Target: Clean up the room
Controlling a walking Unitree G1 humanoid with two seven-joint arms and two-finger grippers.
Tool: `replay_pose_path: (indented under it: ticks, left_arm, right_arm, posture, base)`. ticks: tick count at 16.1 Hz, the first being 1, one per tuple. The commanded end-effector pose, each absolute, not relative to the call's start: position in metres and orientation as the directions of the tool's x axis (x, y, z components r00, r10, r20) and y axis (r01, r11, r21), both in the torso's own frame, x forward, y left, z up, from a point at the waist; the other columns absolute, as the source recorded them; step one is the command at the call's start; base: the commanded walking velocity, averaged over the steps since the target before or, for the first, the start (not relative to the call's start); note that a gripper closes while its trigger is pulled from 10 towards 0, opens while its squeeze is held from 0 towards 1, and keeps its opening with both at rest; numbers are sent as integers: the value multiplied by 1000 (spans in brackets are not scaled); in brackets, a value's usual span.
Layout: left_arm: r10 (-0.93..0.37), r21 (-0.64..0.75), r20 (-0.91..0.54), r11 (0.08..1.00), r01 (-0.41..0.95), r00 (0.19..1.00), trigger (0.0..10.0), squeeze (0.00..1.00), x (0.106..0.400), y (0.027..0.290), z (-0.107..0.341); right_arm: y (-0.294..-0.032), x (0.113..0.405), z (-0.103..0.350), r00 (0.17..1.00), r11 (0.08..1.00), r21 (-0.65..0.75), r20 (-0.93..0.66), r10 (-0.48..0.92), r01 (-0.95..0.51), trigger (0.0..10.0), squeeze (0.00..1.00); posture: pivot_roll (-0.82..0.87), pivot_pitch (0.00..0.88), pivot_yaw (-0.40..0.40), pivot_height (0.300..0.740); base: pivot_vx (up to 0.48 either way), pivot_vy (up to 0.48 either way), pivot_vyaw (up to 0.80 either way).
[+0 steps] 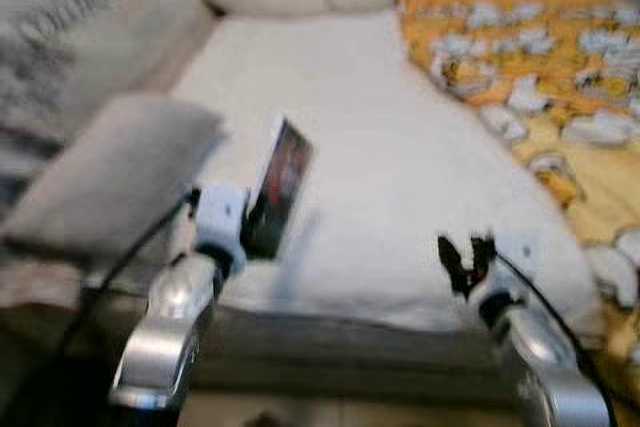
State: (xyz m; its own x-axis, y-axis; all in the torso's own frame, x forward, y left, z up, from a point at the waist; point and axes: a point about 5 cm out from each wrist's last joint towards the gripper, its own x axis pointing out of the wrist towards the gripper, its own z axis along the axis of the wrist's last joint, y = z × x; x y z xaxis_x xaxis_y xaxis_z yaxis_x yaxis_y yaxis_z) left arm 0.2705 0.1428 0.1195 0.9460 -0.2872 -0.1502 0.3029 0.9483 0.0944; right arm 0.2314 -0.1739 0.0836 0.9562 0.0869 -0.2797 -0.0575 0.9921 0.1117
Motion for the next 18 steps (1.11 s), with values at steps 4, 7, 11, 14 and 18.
replay_pose_path:
  ticks: [4, 7, 11, 14, 18]
  left_arm:
    - [-267, 122, -107, 953, 279, 958, 10000, 0, 273, 150, 131]
    - [-283, 96, -91, 952, 292, 955, 10000, 0, 272, 148, 134]
    - [-317, 71, -84, 944, 323, 945, 10000, 0, 273, 144, 137]
    - [-318, 69, -65, 944, 323, 946, 10000, 0, 273, 145, 140]
    - [-317, 59, -61, 945, 320, 946, 10000, 0, 274, 148, 141]
  right_arm:
    - [-167, 235, 89, 958, 985, 154, -261, 117, -79, 10000, 0]
    - [-168, 235, 88, 958, 984, 163, -262, 114, -72, 10000, 0]
    - [-167, 236, 89, 958, 981, 177, -260, 123, -78, 10000, 0]
    - [-163, 237, 91, 956, 976, 187, -250, 153, -107, 10000, 0]
    - [-162, 240, 92, 954, 975, 187, -247, 167, -123, 10000, 0]
  posture:
    - [-12, 0, 34, 740]
    - [-13, 0, 36, 740]
    - [-11, 0, 35, 740]
    - [-7, 0, 32, 740]
    - [-1, 0, 29, 740]
  base:
    - [0, 446, 0]
    - [0, 296, 0]
    - [0, 0, 0]
    - [84, 0, 0]
    - [293, 0, 0]
